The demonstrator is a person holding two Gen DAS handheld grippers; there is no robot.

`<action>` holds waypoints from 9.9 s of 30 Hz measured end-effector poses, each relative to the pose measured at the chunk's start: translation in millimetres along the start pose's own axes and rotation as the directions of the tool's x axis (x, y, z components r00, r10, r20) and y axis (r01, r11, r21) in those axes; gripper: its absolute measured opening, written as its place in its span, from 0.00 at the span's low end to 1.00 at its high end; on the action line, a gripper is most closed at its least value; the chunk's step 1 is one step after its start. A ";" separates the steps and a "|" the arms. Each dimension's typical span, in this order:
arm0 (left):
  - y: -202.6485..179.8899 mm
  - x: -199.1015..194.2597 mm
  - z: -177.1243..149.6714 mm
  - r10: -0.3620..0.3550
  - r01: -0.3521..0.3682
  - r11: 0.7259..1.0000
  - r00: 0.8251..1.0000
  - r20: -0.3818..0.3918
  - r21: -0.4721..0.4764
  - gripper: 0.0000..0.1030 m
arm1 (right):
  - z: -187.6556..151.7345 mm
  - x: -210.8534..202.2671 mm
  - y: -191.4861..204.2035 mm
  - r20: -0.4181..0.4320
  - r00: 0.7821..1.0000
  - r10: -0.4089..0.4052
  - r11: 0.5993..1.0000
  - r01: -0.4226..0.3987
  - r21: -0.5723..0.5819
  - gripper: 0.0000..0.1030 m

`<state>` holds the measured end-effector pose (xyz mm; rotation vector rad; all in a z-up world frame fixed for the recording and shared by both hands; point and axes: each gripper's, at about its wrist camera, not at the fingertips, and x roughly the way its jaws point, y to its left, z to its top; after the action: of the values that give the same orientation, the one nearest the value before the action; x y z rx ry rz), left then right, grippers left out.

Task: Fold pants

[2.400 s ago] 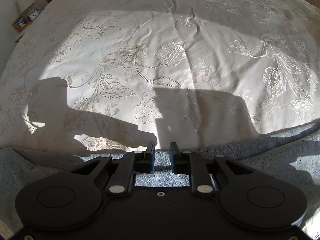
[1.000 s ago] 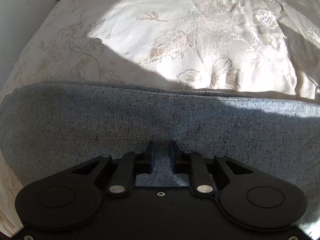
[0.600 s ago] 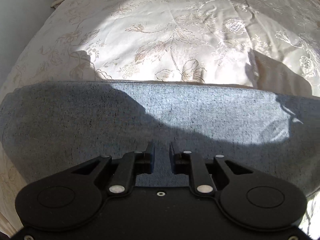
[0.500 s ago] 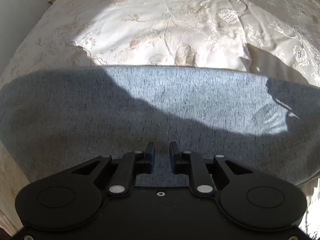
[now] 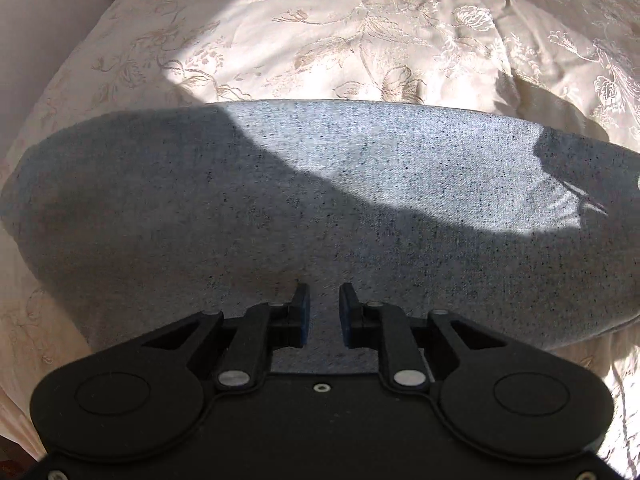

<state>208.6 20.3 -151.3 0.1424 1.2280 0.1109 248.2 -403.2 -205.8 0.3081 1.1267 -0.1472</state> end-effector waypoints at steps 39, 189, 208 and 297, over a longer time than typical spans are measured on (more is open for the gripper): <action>159.8 15.4 -98.3 0.031 -0.042 0.991 0.996 0.087 0.127 0.27 | -198.8 -49.5 425.4 -0.182 0.913 0.365 0.842 -0.407 -0.354 0.21; -193.1 -3.3 47.1 -0.238 0.260 0.929 0.965 -0.114 0.264 0.27 | 3.8 -8.8 -53.7 0.015 0.996 0.090 0.994 -0.091 0.058 0.24; -212.6 24.6 35.4 -0.151 0.180 0.957 0.979 -0.140 0.228 0.26 | -19.6 -16.4 -50.7 0.027 0.979 0.204 0.960 -0.205 0.191 0.35; -118.6 19.2 31.8 -0.250 0.272 0.941 0.959 -0.131 0.200 0.27 | 34.8 -32.4 7.3 0.142 0.959 0.244 0.946 -0.268 0.183 0.11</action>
<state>245.9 -95.0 -178.7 0.1632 1.3509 -0.2514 266.5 -408.5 -161.6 0.6156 0.9466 -0.0467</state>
